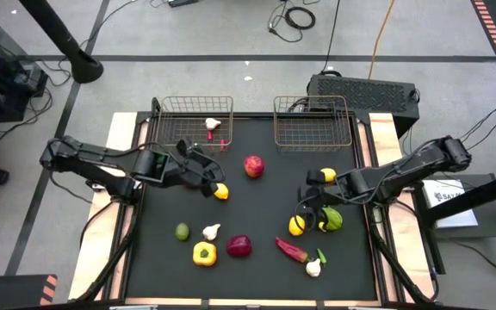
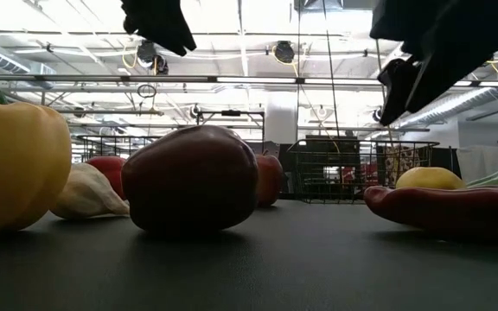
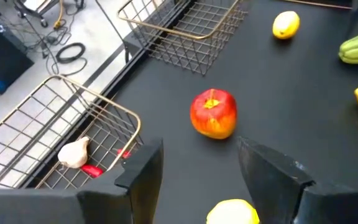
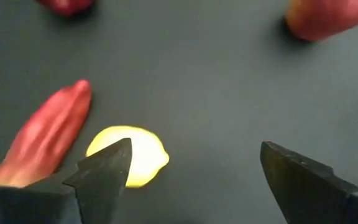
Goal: Sort produce into baskets
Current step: Put the chayote into the left wire basket
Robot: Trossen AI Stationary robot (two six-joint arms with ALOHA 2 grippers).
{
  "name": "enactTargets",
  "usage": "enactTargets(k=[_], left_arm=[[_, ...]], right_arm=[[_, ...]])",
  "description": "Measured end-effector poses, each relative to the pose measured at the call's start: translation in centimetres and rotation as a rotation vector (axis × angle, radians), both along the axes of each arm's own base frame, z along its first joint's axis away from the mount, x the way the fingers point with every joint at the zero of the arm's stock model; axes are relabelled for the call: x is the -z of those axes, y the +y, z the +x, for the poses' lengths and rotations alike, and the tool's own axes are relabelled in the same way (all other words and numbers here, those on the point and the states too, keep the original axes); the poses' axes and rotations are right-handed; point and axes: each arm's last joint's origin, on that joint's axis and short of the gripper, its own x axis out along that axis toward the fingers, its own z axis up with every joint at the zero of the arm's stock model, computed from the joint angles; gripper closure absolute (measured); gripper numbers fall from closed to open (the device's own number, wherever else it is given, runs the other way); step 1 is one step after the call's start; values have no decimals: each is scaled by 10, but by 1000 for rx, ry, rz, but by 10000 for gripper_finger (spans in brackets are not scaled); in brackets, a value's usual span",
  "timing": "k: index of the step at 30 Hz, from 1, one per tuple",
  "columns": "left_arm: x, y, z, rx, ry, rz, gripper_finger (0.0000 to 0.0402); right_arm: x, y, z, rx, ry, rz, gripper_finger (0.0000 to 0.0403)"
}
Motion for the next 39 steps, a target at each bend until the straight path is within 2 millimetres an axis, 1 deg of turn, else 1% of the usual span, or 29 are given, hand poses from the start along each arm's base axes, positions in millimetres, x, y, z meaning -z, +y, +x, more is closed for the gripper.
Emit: enactTargets(k=[3,6,11,15,20,24,28,31,33,36,39], left_arm=[[0,-1,0,2,0,0,189],[0,-1,0,2,0,0,189],[0,-1,0,1,-1,-1,189],[-1,0,1,0,-19,-4,189],[-4,-1,4,3,-60,-18,189],[-4,-4,4,19,-62,-26,189],[-4,-5,4,27,-61,-26,189],[-4,-5,4,27,-60,-25,189],[-4,-5,4,27,-60,-25,189],[-4,-5,4,27,-60,-25,189],[-4,-5,4,28,-59,-25,189]], right_arm=[[2,-2,-2,26,31,22,65],[6,-1,-10,86,116,60,65],[11,1,-27,334,251,115,66],[12,10,-33,426,269,154,66],[13,17,-38,525,271,184,64],[15,22,-50,603,349,157,63],[17,29,-57,631,379,137,46],[21,32,-55,635,377,137,19],[27,34,-52,631,371,144,7],[40,36,-49,622,389,140,9],[47,37,-48,618,404,126,7]])
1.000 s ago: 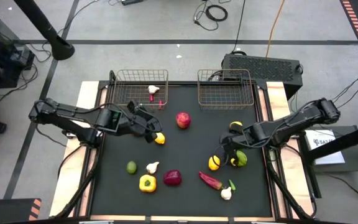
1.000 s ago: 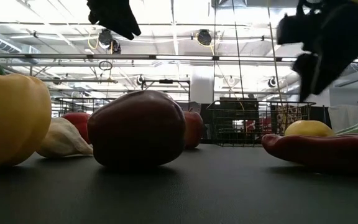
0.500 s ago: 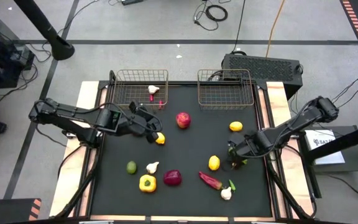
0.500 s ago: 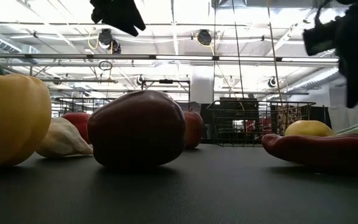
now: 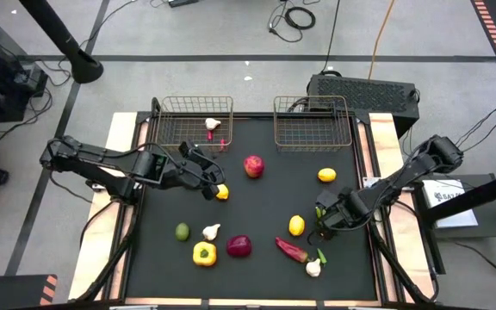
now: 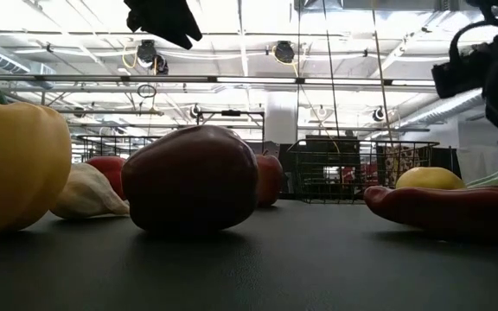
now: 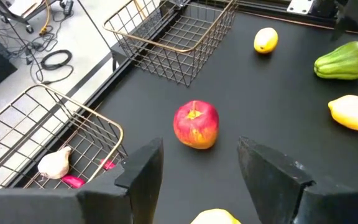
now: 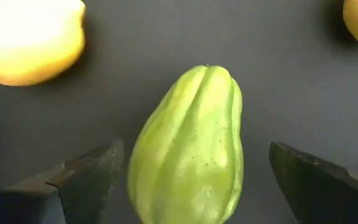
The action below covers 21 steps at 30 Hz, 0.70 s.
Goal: Sort produce into baskets
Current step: Put the chayote into the left wire basket
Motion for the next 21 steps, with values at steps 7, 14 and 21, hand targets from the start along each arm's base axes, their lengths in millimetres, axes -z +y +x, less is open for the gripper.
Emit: enactTargets(k=[7,14,21], left_arm=[[0,0,0,1,1,2,189],[0,0,0,1,1,1,189],[0,0,0,1,1,1,189]], right_arm=[[16,0,-3,6,34,38,8],[31,-1,-6,-31,11,75,9],[29,-1,-5,-64,-2,80,18]])
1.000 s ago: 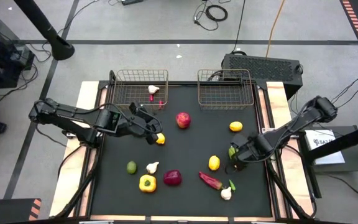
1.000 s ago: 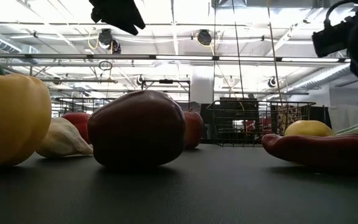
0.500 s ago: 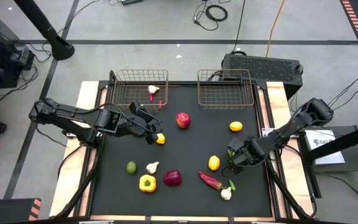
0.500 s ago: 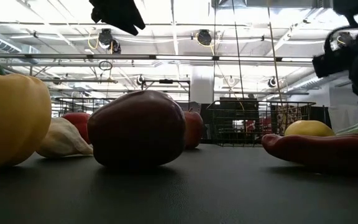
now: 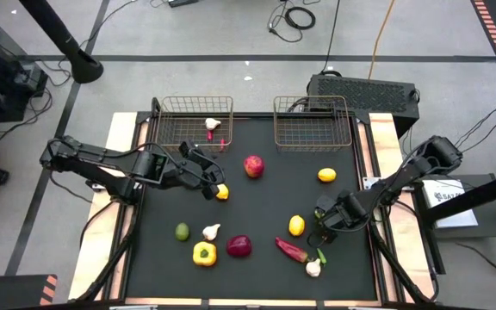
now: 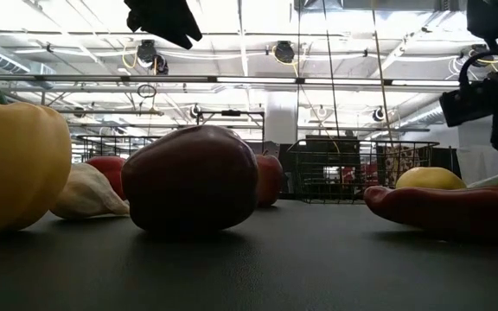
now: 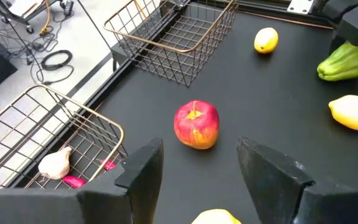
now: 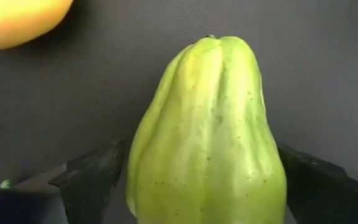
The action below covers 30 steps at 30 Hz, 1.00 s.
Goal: Sort produce into baskets
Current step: Put the chayote into the left wire basket
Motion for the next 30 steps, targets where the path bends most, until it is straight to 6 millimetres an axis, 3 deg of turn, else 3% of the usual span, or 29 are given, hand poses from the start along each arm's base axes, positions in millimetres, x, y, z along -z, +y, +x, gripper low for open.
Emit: enactTargets(k=[9,18,24,30], left_arm=[[0,0,0,0,-1,0,189],[0,0,0,0,-1,0,189],[0,0,0,0,-5,-1,189],[-1,0,0,8,-3,11,189]], right_arm=[[0,0,0,-16,2,-3,80],[-2,1,1,-23,0,5,75],[-23,0,13,-67,-16,-6,75],[-57,-14,36,-71,-94,-90,75]])
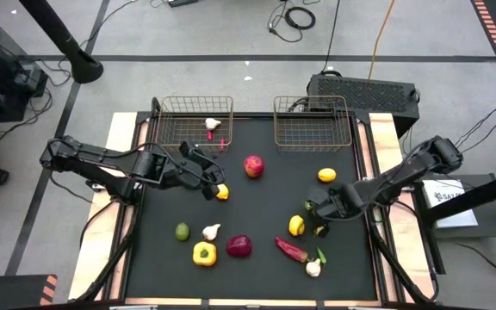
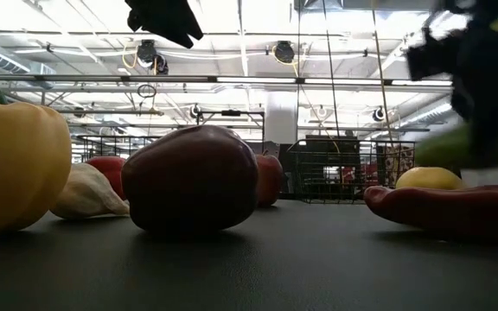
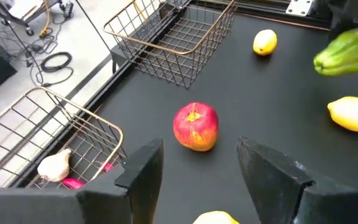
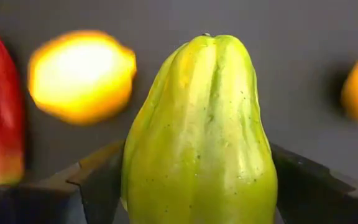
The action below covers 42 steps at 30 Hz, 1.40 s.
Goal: Sort produce into baskets
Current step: Put the chayote into the left wire basket
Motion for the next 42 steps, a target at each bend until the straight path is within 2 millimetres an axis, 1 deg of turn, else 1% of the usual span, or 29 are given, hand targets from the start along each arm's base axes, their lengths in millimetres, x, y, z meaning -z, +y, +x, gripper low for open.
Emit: enactTargets(k=[3,6,10,13,16,18,21,23,25,30,33,37,39,42], left_arm=[[-4,1,-4,-10,-16,8,189],[-9,2,-9,-20,-38,13,189],[-18,5,-18,-58,-82,29,189],[-23,7,-24,-115,-110,66,189],[-25,10,-29,-171,-101,131,189],[-24,11,-32,-201,-85,159,189],[-23,13,-37,-237,-73,166,189],[-22,13,-39,-256,-60,171,189],[-20,14,-41,-272,-43,179,189],[-17,15,-44,-288,-16,183,189],[-17,15,-44,-296,-21,175,189],[-17,14,-44,-290,-23,159,189],[-17,13,-44,-280,-21,154,189],[-17,9,-44,-266,-27,147,189]], right_arm=[[-22,-13,17,-29,-100,-82,74],[-48,-31,39,-63,-250,-222,74],[-89,-57,70,-83,-505,-510,74],[-116,-74,87,-75,-704,-699,74],[-135,-91,102,-55,-871,-826,74],[-138,-104,112,-36,-922,-914,74],[-132,-123,131,-49,-976,-1016,74],[-121,-137,146,-55,-1008,-1044,73],[-108,-150,163,-57,-1015,-1033,73],[-65,-178,206,-37,-905,-957,73],[-46,-190,230,-32,-823,-907,73],[-32,-200,253,-65,-685,-857,73],[-27,-204,261,-65,-638,-825,73],[-26,-210,270,-83,-611,-773,73]])
